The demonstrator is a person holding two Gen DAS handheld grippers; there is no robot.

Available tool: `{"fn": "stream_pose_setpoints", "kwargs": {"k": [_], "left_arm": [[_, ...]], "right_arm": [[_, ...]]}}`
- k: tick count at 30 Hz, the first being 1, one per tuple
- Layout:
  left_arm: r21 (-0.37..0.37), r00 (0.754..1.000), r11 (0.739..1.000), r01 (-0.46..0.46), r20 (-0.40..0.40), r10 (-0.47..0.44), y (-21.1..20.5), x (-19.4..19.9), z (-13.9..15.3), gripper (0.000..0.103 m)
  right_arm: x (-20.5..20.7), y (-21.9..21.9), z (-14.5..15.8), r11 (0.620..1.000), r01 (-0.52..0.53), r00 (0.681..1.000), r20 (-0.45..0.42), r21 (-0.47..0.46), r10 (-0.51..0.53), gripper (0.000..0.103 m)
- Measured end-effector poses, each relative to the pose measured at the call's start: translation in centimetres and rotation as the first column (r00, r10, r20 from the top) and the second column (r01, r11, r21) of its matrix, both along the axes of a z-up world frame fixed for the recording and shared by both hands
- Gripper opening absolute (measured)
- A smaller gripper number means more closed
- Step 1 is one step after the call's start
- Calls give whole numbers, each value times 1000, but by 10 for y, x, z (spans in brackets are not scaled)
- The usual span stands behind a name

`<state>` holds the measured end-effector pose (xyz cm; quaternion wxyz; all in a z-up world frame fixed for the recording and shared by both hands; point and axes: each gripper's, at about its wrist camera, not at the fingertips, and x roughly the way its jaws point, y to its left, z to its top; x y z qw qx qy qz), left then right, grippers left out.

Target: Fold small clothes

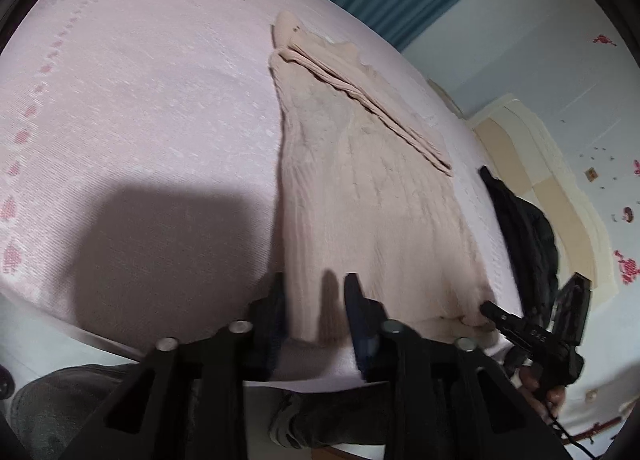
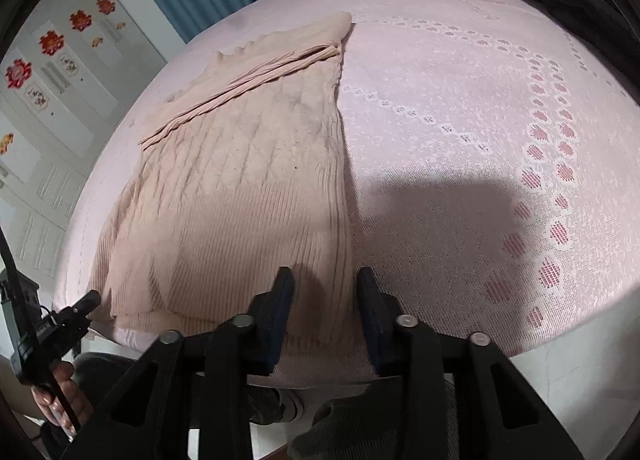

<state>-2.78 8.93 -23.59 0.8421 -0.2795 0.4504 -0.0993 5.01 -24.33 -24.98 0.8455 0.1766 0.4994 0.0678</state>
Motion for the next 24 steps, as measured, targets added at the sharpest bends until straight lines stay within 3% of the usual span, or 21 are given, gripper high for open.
{"fn": "stream_pose_setpoints", "kwargs": {"k": [1,6,12,16,19,24], "left_arm": [[6,1000,1000,-6,0,6,0,0,0,7],[17,994,995,-94,53,93,13,-6,10,7],[-7,997,998,-59,-42,59,11,-1,-4,7],[5,998,999,-47,-37,47,6,0,-2,15],[4,998,998,-59,-39,59,5,1,-3,15],[50,997,996,-67,-26,68,-1,3,1,12]], "right_arm": [[1,-2,-1,1000,4,1000,-7,20,-4,8],[-9,-9,13,999,36,996,77,32,-39,5],[-1,-15,4,998,32,999,0,50,-32,6],[4,-17,0,996,37,999,-36,80,-34,11],[8,-15,-1,995,38,998,-49,95,-33,13],[14,1,-2,1000,-15,996,-84,22,17,15]]}}
